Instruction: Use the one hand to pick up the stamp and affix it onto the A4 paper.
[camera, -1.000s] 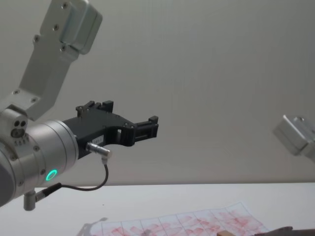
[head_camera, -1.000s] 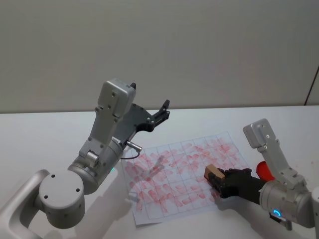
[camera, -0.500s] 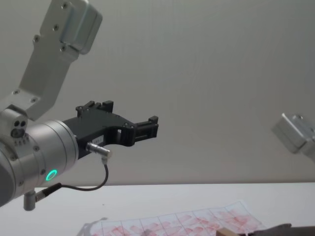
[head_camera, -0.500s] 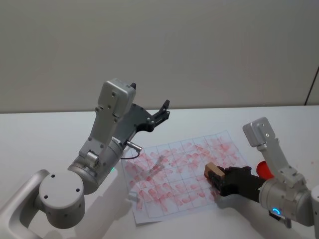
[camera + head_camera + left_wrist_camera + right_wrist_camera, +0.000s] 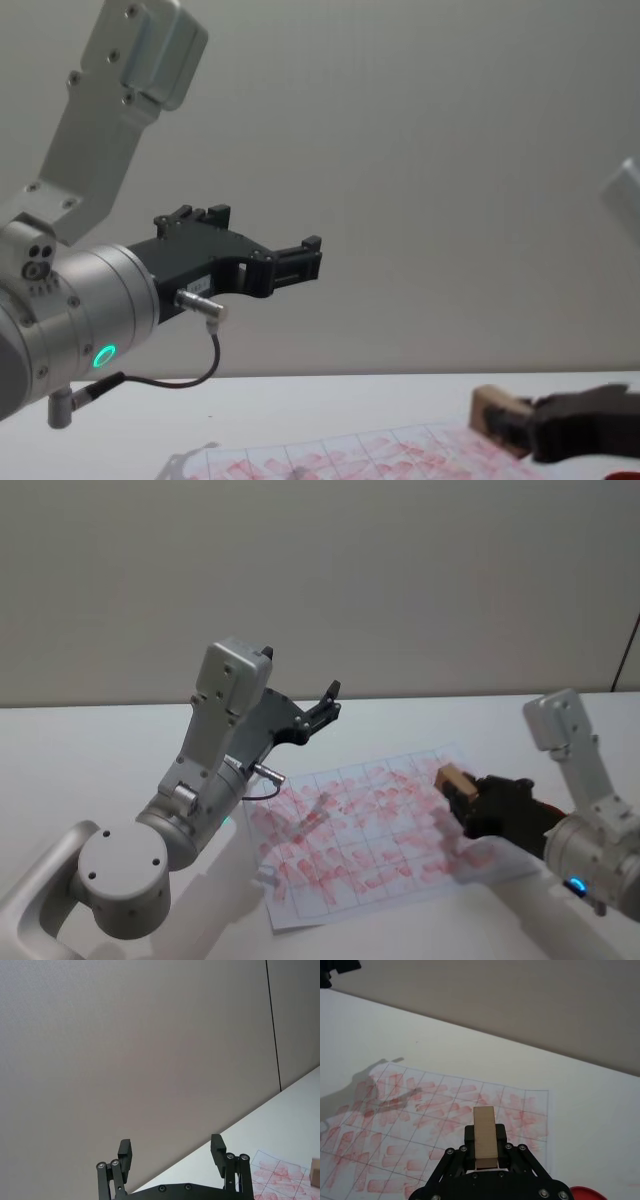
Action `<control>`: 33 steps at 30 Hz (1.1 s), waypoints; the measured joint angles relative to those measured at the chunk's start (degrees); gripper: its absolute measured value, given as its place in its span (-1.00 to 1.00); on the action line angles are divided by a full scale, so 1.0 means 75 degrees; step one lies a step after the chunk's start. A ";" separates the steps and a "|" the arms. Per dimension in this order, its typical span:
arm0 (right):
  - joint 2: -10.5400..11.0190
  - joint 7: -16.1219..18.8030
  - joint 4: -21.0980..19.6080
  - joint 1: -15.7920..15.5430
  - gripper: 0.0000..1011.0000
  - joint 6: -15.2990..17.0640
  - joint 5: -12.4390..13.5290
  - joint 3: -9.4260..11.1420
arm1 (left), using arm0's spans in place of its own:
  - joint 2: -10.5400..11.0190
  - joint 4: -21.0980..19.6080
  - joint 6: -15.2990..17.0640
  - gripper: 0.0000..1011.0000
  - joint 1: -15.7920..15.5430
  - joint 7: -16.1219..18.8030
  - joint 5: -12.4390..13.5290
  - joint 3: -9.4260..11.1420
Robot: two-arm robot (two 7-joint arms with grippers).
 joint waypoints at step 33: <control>0.0973 -0.1896 -0.1377 -0.1415 -0.57 0.0223 0.1061 0.0876 | 0.0000 0.0000 0.0000 0.98 0.0000 0.0000 0.0000 0.0000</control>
